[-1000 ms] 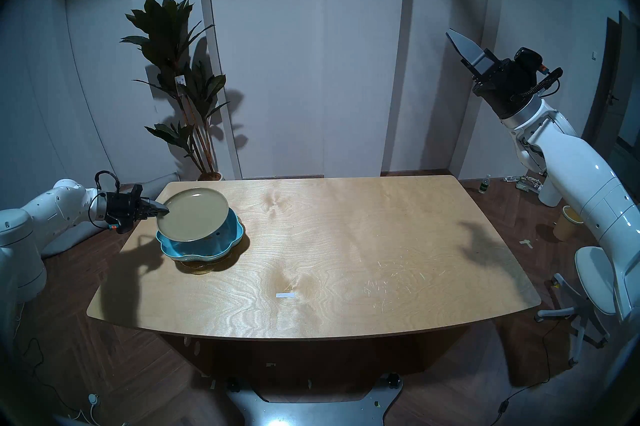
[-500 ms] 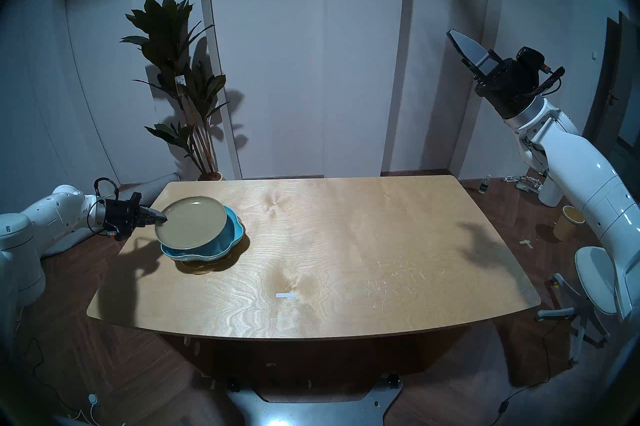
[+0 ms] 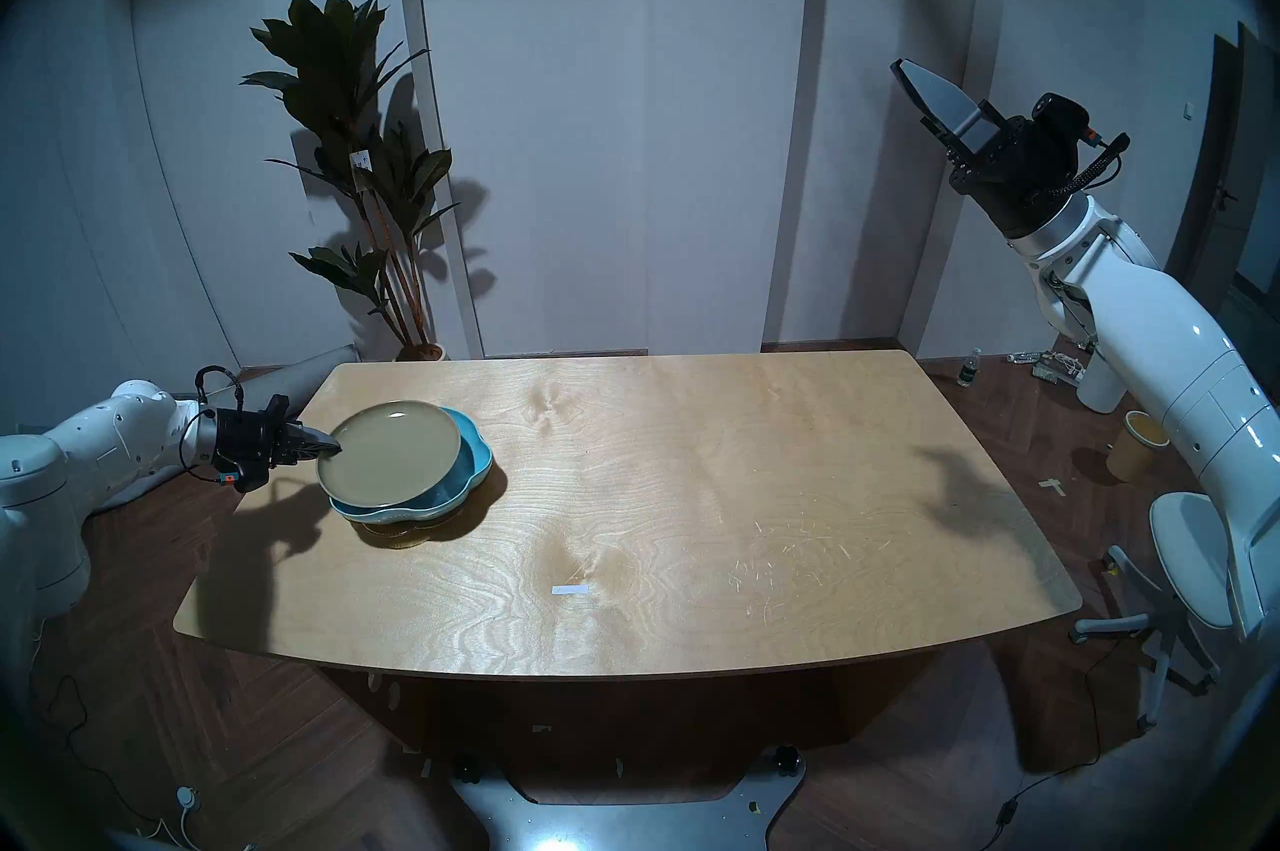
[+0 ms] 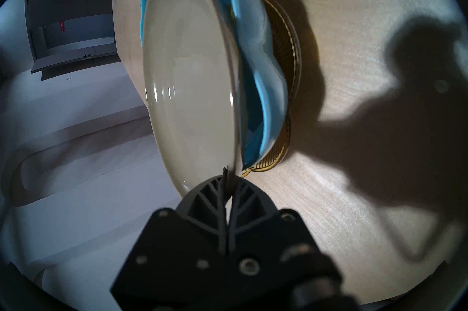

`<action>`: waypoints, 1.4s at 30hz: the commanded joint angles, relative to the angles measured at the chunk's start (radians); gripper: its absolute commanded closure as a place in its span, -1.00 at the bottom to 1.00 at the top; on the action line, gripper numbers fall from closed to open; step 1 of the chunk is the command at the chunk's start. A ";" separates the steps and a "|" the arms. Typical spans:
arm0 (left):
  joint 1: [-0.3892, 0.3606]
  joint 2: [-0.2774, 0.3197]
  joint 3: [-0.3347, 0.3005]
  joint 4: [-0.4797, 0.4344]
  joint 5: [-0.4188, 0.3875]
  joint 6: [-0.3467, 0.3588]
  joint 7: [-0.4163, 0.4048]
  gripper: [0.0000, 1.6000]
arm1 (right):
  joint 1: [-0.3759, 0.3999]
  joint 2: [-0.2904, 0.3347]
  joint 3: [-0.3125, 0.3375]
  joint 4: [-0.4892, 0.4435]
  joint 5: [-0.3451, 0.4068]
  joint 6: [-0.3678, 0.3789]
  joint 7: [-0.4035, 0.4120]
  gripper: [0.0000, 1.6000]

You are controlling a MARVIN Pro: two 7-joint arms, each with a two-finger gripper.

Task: Stack the plates into one stack

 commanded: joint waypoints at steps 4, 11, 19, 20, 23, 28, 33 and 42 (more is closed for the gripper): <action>-0.039 0.034 0.005 -0.044 0.001 0.001 0.104 1.00 | 0.005 0.002 0.011 0.003 0.007 -0.017 0.004 -1.00; -0.051 0.043 0.003 -0.071 -0.003 0.001 0.104 0.24 | -0.015 0.004 0.008 -0.002 0.014 -0.036 0.012 -1.00; -0.063 0.049 0.005 -0.100 0.000 0.001 0.102 -0.58 | -0.020 0.002 0.009 -0.003 0.016 -0.048 0.014 -1.00; -0.065 0.051 0.005 -0.105 0.004 0.001 0.104 -0.58 | -0.020 0.002 0.009 -0.004 0.016 -0.049 0.014 -1.00; -0.069 0.042 0.003 -0.094 0.006 0.001 0.105 -1.00 | -0.018 -0.002 0.008 -0.006 0.014 -0.051 0.011 -1.00; -0.089 0.031 -0.013 -0.074 -0.002 0.001 0.082 -1.00 | -0.017 -0.011 0.003 -0.012 0.012 -0.054 0.005 -1.00; -0.121 0.016 -0.058 -0.059 -0.042 0.001 0.067 -1.00 | -0.015 -0.019 -0.002 -0.018 0.009 -0.054 0.000 -1.00; -0.159 -0.035 -0.191 -0.028 -0.165 0.037 0.074 -1.00 | -0.011 -0.033 -0.007 -0.029 0.006 -0.057 -0.019 -1.00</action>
